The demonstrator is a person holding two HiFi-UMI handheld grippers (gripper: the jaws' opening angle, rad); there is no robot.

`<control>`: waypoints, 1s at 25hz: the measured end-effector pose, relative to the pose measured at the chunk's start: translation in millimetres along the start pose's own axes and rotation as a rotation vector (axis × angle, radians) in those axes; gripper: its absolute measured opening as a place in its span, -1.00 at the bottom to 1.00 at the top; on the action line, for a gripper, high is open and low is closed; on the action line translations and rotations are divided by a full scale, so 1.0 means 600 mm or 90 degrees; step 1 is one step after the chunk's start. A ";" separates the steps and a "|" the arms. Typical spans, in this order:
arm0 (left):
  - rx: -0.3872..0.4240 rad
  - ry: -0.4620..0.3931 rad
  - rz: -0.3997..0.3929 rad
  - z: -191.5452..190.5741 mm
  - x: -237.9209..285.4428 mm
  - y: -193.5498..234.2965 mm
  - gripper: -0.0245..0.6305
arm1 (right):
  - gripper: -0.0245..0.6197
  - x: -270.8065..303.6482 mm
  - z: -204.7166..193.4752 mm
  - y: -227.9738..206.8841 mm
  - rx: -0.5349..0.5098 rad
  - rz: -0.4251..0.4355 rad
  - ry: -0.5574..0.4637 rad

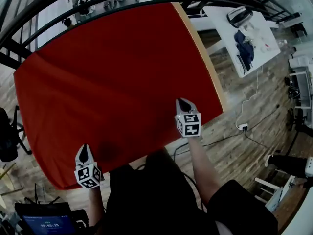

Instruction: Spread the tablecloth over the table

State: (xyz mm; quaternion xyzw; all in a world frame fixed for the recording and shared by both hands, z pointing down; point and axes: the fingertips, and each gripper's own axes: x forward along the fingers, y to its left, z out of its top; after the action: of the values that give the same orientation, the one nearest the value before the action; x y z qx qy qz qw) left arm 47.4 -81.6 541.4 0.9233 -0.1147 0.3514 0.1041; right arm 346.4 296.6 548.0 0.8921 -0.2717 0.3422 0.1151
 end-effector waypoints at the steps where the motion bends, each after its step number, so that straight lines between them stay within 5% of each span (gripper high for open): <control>1: -0.013 0.006 -0.018 0.002 0.024 -0.067 -0.92 | -0.90 0.015 -0.010 -0.074 0.006 -0.021 0.015; 4: -0.032 0.032 -0.015 0.001 0.085 -0.212 -0.92 | -0.90 0.058 -0.036 -0.205 0.002 -0.044 0.061; 7: 0.003 0.081 0.043 -0.026 0.117 -0.284 -0.91 | -0.89 0.063 -0.048 -0.241 -0.006 -0.034 0.062; 10: 0.022 0.093 0.084 -0.029 0.124 -0.313 -0.89 | -0.89 0.065 -0.050 -0.263 -0.006 -0.044 0.050; 17: 0.019 0.087 0.086 0.002 0.166 -0.367 -0.90 | -0.89 0.109 -0.010 -0.334 0.014 -0.017 0.044; 25: 0.024 0.081 0.095 -0.034 0.186 -0.414 -0.90 | -0.90 0.116 -0.045 -0.379 -0.025 -0.028 0.028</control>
State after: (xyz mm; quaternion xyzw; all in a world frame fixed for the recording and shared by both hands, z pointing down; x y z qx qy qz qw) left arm 186.6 144.8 603.8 0.8898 -0.1697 0.4182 0.0676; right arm 502.8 466.9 610.1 0.8876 -0.2559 0.3539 0.1465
